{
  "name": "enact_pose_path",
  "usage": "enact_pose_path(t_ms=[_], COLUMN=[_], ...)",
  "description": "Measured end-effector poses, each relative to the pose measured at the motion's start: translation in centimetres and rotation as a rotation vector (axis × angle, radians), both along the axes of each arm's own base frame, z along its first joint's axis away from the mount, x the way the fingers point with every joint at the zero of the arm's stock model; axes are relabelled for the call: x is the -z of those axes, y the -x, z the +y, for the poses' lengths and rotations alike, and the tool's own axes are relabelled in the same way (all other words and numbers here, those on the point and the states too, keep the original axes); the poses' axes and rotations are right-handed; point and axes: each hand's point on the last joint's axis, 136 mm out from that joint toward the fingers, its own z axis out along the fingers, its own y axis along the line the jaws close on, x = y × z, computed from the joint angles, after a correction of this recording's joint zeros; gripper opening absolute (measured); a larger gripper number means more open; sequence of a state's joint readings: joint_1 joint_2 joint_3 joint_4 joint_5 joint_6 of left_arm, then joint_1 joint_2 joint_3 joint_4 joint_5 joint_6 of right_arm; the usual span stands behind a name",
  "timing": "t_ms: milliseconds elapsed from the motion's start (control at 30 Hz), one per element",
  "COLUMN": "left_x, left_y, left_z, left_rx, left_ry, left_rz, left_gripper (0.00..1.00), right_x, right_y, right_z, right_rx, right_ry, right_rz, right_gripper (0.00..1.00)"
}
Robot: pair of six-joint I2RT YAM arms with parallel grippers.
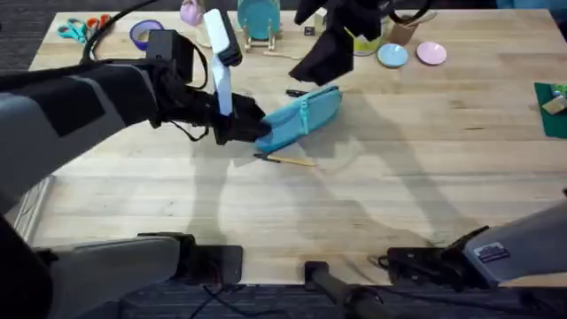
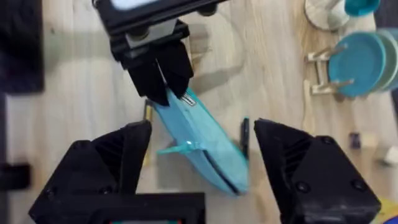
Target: Unzip the bag, pick up the pens from the table one at a time and place them inside, then zip the bag closed.
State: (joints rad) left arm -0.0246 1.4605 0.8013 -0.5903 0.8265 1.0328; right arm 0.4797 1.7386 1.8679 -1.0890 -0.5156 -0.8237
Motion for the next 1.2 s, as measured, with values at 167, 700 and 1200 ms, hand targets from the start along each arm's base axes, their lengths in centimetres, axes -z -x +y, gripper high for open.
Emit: enact_pose_path(t_ms=[167, 700, 1200], left_x=[0.0, 0.0, 0.0], left_y=[0.0, 0.0, 0.0], left_z=[0.0, 0.0, 0.0], left_rx=[0.0, 0.0, 0.0], left_ry=[0.0, 0.0, 0.0], left_rz=[0.0, 0.0, 0.0], left_gripper=[0.042, 0.042, 0.042], right_x=[-0.1, 1.8, 2.6], right_y=[0.0, -0.8, -0.7], right_z=[-0.1, -2.9, -4.1], right_rx=[0.179, 0.79, 0.927], right_ry=[-0.031, 0.008, 0.049], right_rz=[0.152, 0.504, 0.533], right_gripper=[0.996, 0.996, 0.997])
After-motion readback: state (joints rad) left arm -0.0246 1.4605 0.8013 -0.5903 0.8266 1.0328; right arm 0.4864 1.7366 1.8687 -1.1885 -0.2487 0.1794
